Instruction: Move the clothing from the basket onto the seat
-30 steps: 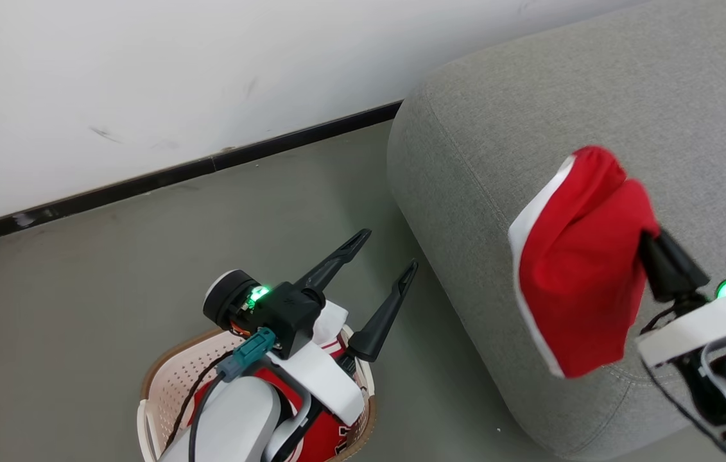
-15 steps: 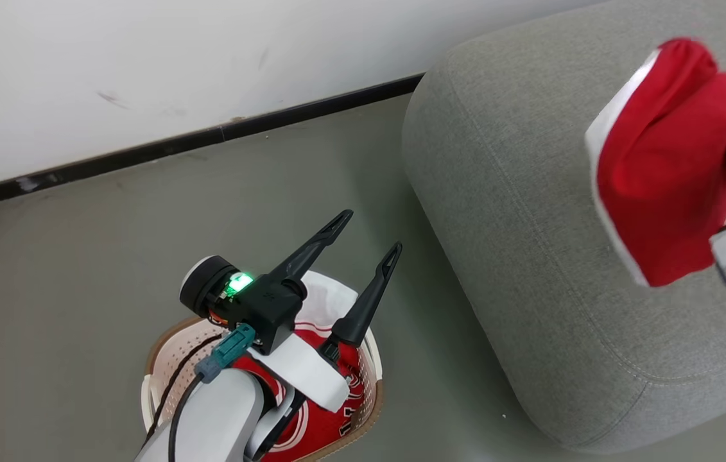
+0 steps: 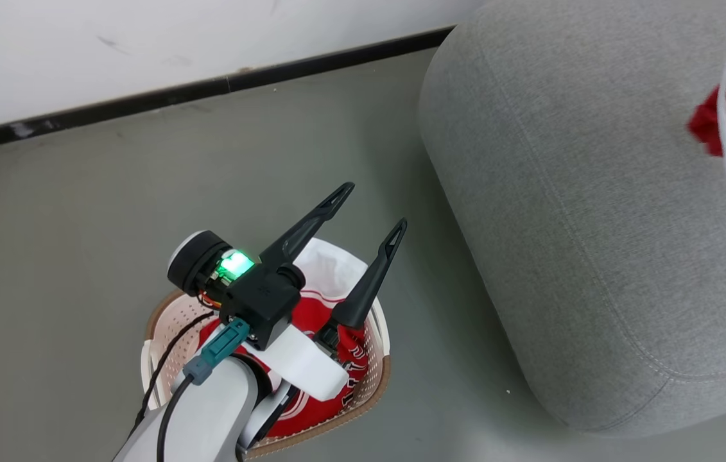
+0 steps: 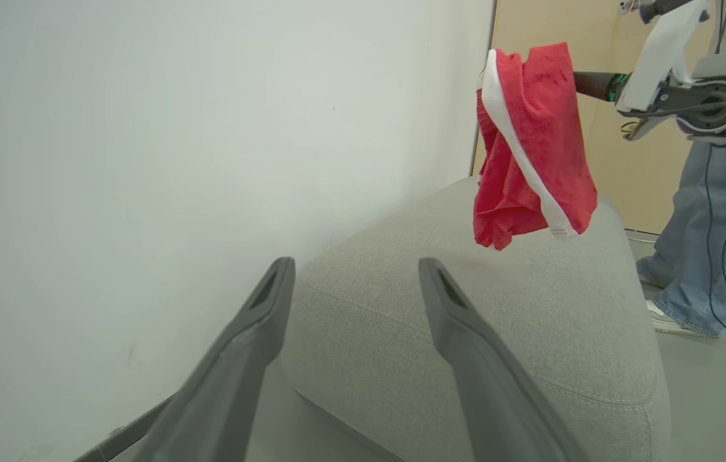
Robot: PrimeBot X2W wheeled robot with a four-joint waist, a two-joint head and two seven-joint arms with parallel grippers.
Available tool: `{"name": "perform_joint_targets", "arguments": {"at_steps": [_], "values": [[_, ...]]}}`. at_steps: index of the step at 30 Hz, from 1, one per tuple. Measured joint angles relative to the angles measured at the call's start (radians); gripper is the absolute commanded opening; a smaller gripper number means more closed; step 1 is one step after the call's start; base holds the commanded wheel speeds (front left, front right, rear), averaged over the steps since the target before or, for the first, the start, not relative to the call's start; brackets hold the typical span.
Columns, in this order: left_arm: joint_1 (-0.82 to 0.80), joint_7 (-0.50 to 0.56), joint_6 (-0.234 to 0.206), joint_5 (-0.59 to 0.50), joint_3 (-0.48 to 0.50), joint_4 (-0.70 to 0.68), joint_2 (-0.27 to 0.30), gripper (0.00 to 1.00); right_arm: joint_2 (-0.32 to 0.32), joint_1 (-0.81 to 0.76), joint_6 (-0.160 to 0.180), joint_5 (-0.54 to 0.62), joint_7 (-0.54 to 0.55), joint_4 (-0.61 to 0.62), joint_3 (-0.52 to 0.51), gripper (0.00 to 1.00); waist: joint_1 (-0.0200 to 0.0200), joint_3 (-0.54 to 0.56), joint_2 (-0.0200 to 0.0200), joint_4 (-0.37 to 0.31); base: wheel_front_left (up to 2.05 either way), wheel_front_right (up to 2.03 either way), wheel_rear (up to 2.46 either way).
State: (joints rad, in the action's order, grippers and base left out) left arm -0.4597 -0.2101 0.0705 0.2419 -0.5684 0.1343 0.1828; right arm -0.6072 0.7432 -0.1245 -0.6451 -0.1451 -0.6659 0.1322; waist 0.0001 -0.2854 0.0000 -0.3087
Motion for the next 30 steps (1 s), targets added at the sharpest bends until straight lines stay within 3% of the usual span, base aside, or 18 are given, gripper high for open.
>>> {"name": "perform_joint_targets", "arguments": {"at_steps": [13, 19, 30], "values": [[-0.055, 0.049, -0.008, -0.036, -0.022, -0.099, 0.003, 1.0, -0.075, 0.06, 0.0, -0.003, 0.004, -0.162, -0.094, 0.0, 0.0, -0.094, 0.0, 0.033, 0.0, 0.0, 0.0], [-0.079, 0.06, -0.008, -0.054, -0.029, -0.13, 0.006, 1.0, -0.078, 0.062, 0.0, -0.003, -0.012, -0.236, -0.103, 0.0, 0.0, -0.139, 0.0, 0.046, 0.0, 0.0, 0.0], [-0.1, 0.069, -0.007, -0.069, -0.039, -0.163, 0.013, 1.0, 0.037, 0.06, 0.0, 0.057, -0.031, -0.377, -0.096, 0.0, 0.0, -0.212, 0.0, 0.069, 0.0, 0.0, 0.0]]}}
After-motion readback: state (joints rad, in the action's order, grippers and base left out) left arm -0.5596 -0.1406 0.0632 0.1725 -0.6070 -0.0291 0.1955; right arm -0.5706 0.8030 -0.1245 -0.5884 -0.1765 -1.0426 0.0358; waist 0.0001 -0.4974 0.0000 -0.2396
